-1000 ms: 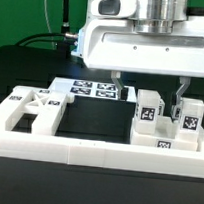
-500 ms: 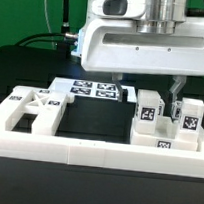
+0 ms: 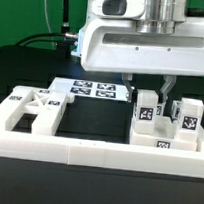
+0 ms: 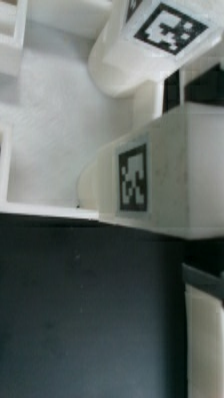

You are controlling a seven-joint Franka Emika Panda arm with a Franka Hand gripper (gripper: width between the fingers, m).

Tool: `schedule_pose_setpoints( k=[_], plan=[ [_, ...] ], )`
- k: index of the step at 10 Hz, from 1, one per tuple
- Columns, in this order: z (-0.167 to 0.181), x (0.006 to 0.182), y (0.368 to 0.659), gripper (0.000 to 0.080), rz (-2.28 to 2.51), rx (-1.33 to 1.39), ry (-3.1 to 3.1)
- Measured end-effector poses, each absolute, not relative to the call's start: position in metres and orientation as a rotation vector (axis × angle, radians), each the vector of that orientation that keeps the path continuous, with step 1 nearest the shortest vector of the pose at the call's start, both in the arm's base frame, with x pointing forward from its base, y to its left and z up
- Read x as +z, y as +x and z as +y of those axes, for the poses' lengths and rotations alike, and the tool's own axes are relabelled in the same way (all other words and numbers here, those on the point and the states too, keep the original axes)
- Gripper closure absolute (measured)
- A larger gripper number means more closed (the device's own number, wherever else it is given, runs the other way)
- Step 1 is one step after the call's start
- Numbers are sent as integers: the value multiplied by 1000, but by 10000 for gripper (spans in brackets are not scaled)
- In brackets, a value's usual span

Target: Assemble chair

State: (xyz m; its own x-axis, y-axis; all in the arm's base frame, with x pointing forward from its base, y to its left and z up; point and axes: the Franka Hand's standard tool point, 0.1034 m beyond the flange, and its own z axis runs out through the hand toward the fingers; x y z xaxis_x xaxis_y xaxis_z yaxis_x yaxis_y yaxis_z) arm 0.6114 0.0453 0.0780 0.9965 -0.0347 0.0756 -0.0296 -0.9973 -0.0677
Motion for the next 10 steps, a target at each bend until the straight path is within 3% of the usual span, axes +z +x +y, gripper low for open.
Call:
schedule_pose_setpoints(
  k=[10],
  plan=[
    [53, 76, 609, 512, 1584, -41, -2573]
  ],
)
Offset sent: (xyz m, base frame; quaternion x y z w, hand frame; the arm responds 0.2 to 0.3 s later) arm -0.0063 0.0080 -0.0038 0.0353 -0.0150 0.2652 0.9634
